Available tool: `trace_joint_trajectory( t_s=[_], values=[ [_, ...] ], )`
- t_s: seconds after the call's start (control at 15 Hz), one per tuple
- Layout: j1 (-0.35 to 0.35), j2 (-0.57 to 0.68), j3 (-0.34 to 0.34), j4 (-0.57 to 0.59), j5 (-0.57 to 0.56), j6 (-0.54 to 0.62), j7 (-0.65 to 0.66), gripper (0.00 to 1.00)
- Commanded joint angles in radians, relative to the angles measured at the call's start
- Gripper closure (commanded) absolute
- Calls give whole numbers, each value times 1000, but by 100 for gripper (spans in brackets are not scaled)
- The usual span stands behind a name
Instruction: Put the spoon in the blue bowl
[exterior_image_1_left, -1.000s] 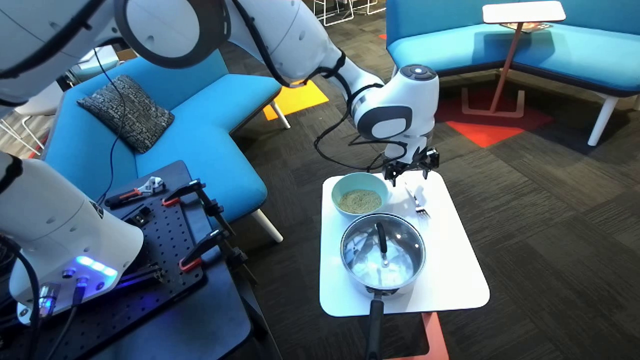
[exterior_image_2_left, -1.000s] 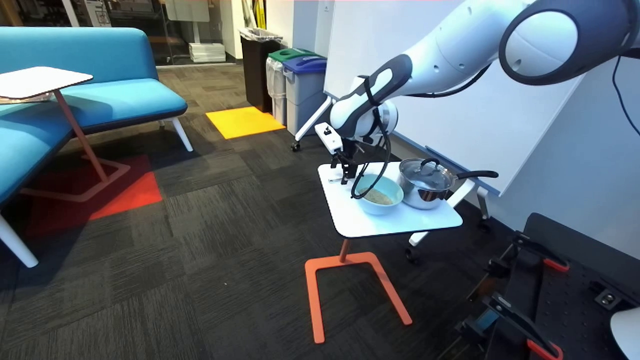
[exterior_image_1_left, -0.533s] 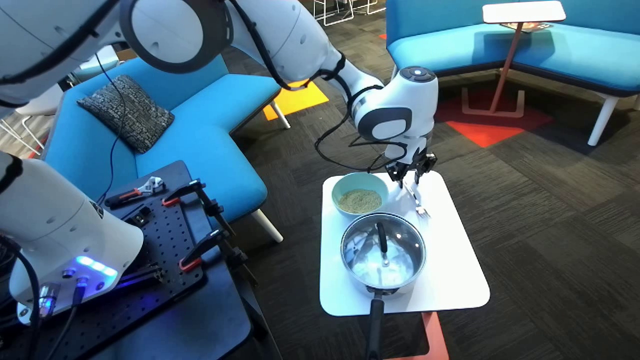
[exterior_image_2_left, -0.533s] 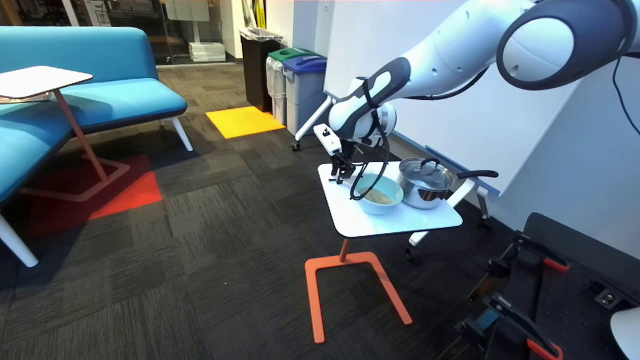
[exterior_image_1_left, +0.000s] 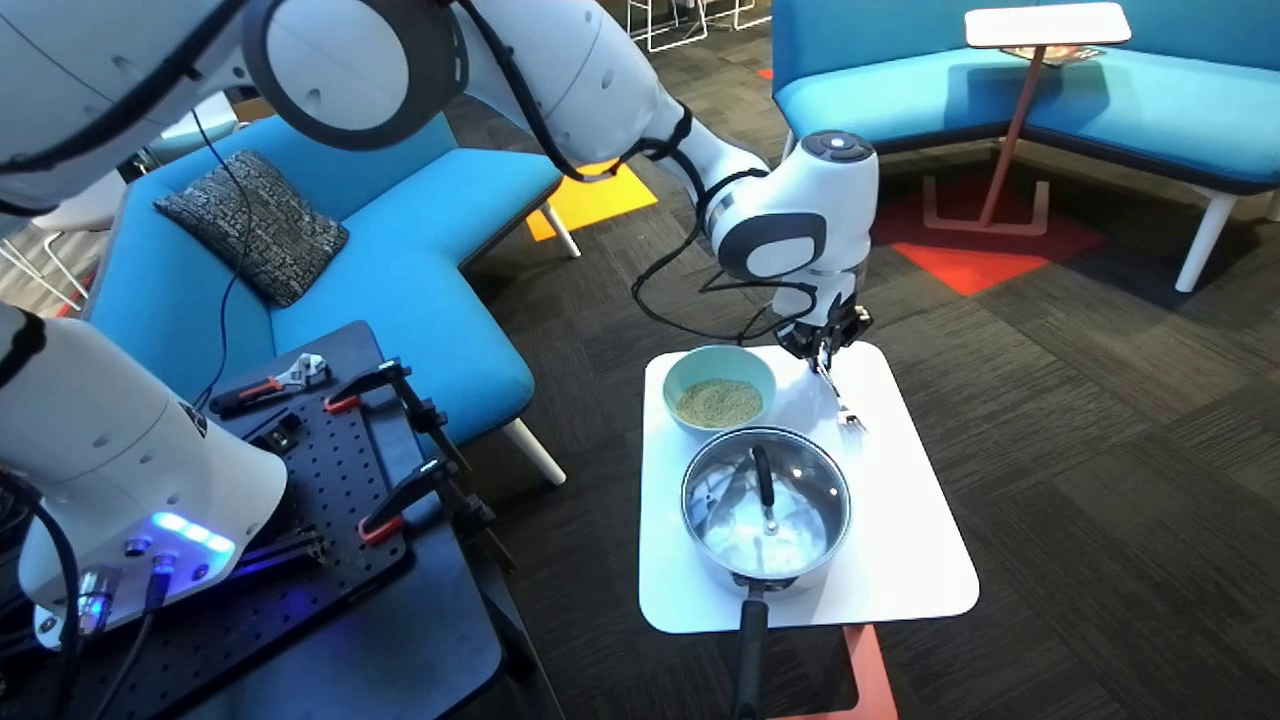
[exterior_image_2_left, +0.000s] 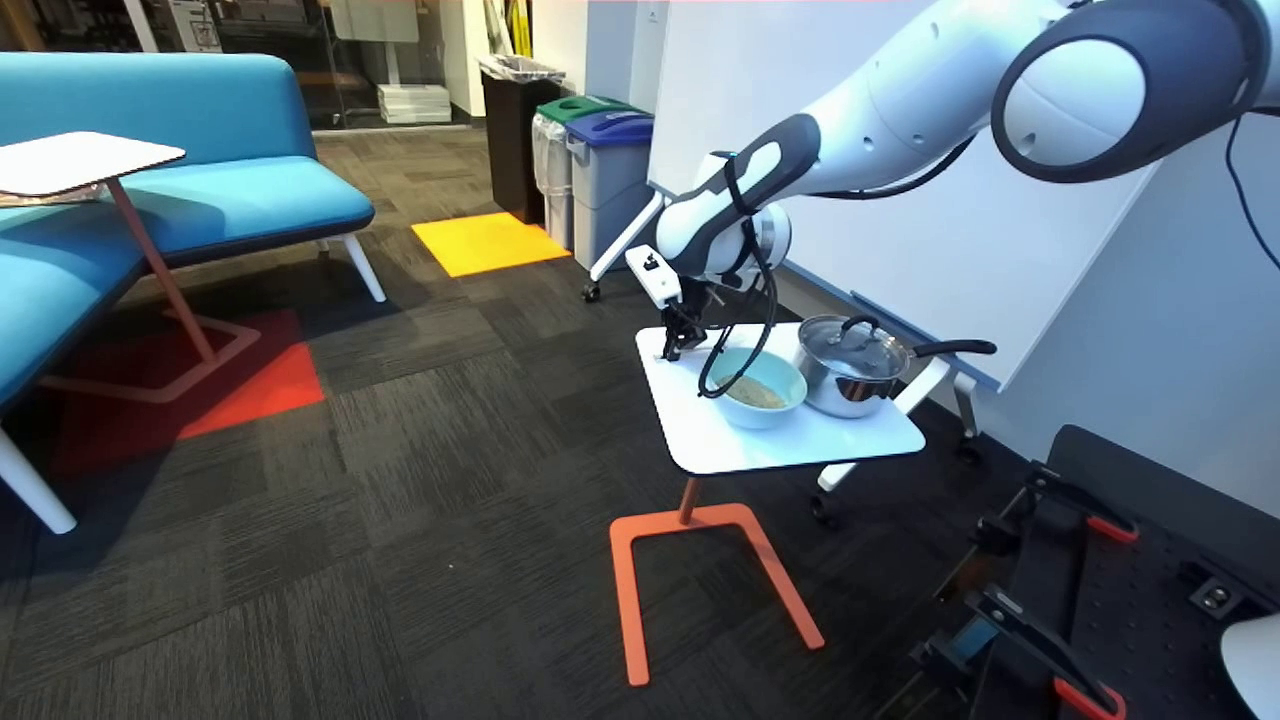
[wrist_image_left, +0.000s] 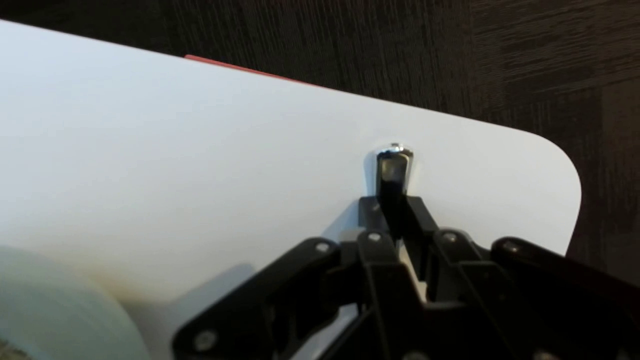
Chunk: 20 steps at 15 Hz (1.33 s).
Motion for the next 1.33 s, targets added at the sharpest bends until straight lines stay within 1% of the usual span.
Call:
trace_joint_trajectory(
  t_s=[0.0, 0.33, 0.53, 0.73, 0.8, 0.87, 1.0, 1.07, 1.13, 1.27],
  values=[
    [-1, -39, -3, -28, 5, -14, 7, 96],
    [-94, -205, 91, -202, 71, 14, -160, 96],
    [-197, -311, 196, -317, 147, 15, -353, 96],
    [-277, -404, 271, -432, 253, 1, -543, 96],
    [-307, -436, 298, -476, 301, -6, -625, 96],
    [-325, -464, 310, -512, 353, -17, -695, 96],
    [-345, -521, 315, -586, 461, -54, -837, 96],
    [-262, -423, 233, -454, 449, -46, -763, 96],
    [-258, -440, 221, -476, 480, -53, -797, 84],
    [-240, -434, 195, -468, 479, -53, -793, 84]
  ],
)
